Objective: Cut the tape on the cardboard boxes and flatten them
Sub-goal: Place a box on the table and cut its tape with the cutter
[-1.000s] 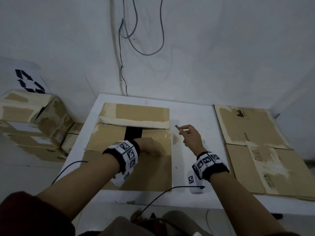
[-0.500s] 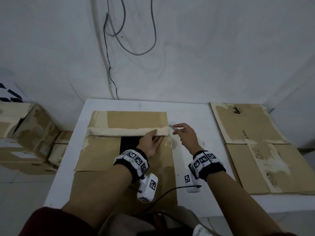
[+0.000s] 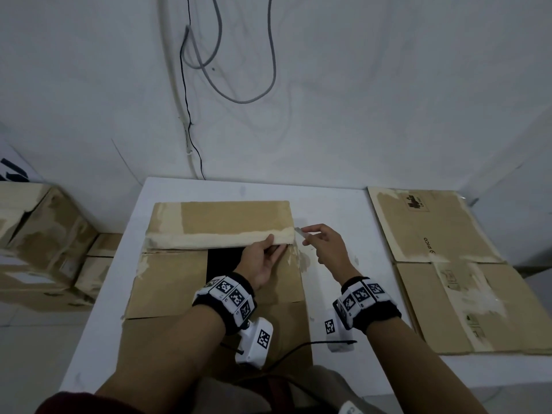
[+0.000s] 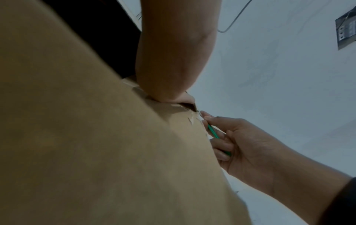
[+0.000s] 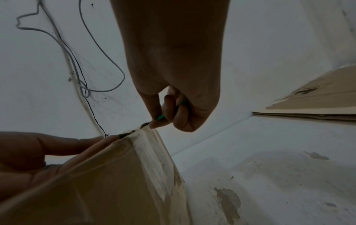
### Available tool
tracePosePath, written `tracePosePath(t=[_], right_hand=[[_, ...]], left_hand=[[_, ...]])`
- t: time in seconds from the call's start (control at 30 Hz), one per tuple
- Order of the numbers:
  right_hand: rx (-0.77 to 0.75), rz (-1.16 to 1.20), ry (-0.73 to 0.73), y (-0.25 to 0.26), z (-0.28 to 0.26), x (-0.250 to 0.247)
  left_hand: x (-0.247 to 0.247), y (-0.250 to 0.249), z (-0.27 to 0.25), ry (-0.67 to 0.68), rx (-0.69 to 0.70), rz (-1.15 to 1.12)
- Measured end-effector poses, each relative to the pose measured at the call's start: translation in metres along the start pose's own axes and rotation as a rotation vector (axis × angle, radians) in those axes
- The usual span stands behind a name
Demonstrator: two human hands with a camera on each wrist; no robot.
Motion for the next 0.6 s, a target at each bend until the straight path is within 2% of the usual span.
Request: tracePosePath(t=[0.23,0.6], right_hand=[[0.020,0.011,0.011,-0.0018,-0.0019,0.0032],[-0.035,-0.039,0.029,0.0022,-0.0043,0.0043]], left_hand=[[-0.0007,-0.0017,0.0002,0.020,0.005,-0.020],[-0.0006,-0.0009,0.0025,0.038,0.010,0.013]])
Point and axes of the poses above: each hand's wrist, its own z-axis towards the middle knuckle, its own x-axis out of the palm, y = z × x, the point moved 9 cm from there along z, towards the middle knuckle, and after that the axes turned 12 degrees about -x, right-handed, at the moved point
